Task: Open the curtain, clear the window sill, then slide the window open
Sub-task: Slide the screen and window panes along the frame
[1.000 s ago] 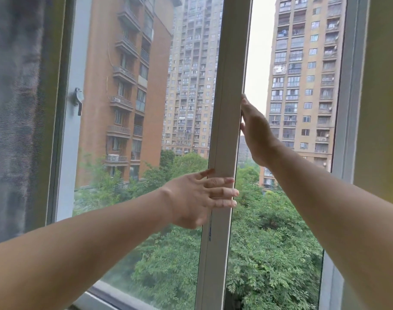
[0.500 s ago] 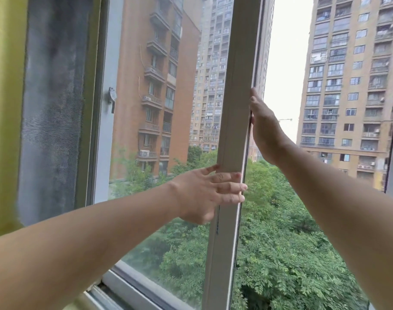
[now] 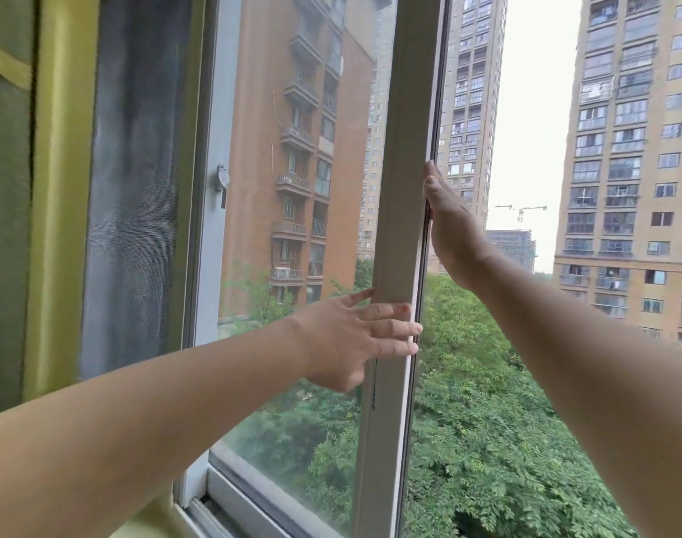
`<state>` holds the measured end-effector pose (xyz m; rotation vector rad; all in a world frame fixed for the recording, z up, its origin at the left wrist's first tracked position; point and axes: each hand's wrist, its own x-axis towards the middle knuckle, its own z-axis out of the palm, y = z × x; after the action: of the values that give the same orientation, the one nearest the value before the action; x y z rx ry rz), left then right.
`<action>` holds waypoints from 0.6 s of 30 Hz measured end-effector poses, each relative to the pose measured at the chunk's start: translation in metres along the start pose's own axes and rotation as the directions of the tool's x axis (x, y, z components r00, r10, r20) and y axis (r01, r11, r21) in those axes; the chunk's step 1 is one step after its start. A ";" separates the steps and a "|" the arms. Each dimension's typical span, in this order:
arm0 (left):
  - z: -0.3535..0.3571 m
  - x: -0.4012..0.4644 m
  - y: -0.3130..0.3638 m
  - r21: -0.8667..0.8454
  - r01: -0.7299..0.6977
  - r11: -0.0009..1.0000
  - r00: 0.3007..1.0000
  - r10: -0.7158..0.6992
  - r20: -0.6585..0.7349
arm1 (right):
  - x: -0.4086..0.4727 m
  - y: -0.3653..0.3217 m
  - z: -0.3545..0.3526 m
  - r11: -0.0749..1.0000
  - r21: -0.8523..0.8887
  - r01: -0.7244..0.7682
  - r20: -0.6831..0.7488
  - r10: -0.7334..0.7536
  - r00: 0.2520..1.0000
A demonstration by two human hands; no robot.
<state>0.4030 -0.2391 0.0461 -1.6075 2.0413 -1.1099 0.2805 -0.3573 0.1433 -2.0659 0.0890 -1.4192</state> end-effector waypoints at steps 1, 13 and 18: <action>0.001 -0.001 -0.002 -0.002 -0.001 1.000 1.000 0.001 0.006 | 0.001 0.000 0.002 1.000 -0.013 0.002 0.006 -0.002 1.000; 0.018 -0.015 -0.026 0.008 0.026 1.000 0.997 -0.026 0.071 | 0.014 0.011 0.032 0.993 -0.096 0.068 0.045 -0.064 0.997; 0.025 -0.020 -0.035 0.023 0.032 0.999 0.994 -0.034 0.099 | 0.019 0.016 0.047 0.986 -0.148 0.082 0.046 -0.076 0.996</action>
<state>0.4501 -0.2323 0.0510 -1.6577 1.9394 -1.0375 0.3338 -0.3564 0.1401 -2.2425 0.1008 -1.4565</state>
